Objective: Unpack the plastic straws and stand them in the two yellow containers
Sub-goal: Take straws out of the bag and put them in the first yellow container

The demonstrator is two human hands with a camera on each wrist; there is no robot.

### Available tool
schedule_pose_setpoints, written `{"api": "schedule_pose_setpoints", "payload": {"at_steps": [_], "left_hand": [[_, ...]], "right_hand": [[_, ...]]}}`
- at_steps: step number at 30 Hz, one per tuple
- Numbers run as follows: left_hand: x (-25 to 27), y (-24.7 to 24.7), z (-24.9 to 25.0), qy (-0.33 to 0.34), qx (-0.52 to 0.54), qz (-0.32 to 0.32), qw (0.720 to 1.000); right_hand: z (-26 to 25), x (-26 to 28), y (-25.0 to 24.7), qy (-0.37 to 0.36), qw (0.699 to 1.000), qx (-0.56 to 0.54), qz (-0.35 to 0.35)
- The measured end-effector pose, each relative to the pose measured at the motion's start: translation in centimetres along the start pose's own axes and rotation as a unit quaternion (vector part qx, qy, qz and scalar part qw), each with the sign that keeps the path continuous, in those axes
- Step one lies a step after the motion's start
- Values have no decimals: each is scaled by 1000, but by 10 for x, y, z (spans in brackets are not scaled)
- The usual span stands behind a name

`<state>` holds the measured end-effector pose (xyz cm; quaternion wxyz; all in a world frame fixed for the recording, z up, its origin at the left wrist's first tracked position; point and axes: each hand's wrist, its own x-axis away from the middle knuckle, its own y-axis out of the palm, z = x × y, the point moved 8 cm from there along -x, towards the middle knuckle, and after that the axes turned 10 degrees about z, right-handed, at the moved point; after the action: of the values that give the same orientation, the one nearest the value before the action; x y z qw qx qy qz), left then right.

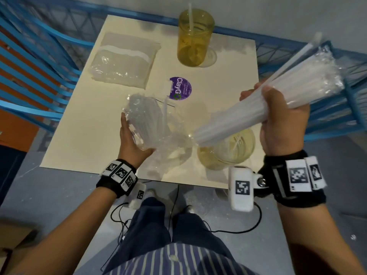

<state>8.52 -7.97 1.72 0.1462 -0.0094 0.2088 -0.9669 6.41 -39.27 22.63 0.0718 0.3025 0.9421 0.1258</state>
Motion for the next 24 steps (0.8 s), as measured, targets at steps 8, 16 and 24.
{"api": "schedule_pose_setpoints", "payload": {"at_steps": [8, 16, 24], "left_hand": [[4, 5, -4, -20, 10, 24, 999], [16, 14, -15, -55, 54, 2, 997], [16, 13, -5, -36, 68, -15, 997]], "right_hand": [[-20, -28, -60, -65, 996, 60, -6], [105, -12, -60, -25, 882, 440, -168], [43, 16, -33, -215, 899, 349, -155]]}}
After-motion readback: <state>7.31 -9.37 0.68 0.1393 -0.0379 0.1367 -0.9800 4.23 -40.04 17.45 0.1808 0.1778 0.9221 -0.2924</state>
